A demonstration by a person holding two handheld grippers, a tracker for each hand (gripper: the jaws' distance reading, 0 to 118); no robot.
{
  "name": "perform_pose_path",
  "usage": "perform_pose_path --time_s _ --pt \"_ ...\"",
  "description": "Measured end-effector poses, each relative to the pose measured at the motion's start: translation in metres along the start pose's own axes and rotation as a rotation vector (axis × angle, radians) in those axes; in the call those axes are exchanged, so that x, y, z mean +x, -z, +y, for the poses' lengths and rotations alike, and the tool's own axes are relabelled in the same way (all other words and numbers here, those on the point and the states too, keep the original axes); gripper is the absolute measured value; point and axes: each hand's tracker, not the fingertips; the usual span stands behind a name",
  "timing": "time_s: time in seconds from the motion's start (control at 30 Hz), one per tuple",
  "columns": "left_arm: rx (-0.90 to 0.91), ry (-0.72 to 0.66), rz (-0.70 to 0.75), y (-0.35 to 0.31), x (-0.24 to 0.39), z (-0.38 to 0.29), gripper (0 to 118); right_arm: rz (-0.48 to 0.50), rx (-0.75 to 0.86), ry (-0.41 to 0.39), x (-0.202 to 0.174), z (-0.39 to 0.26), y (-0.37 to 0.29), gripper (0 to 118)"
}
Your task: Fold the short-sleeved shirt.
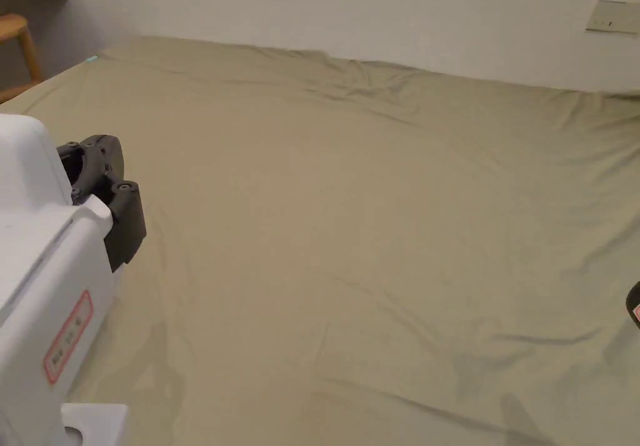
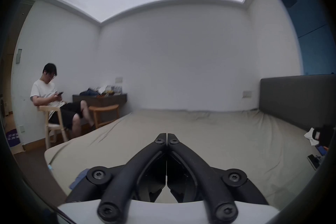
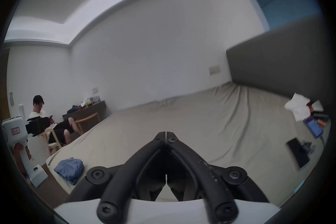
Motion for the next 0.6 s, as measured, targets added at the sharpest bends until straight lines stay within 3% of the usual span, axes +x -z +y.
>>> perform_pose_path --time_s 0.13,0.27,0.37,0.5,0.6 --pt "0.03 0.045 -0.082 -0.017 0.036 -0.009 0 -0.069 0.094 -0.122 0.01 0.013 -0.021 2" --pt "-0.007 0.022 -0.064 -0.025 0.049 -0.025 0 -0.122 0.106 -0.256 0.003 0.002 -0.04 2" --pt "-0.083 -0.06 -0.095 -0.022 0.041 -0.043 0 -0.086 0.085 -0.248 0.0 -0.018 -0.046 2" --pt "-0.164 0.017 -0.01 -0.016 0.039 -0.057 0 -0.12 0.067 -0.232 -0.001 -0.035 -0.04 2" --pt "-0.161 0.017 -0.035 -0.017 0.036 -0.057 0 -0.125 0.07 -0.206 0.002 -0.035 -0.04 2"
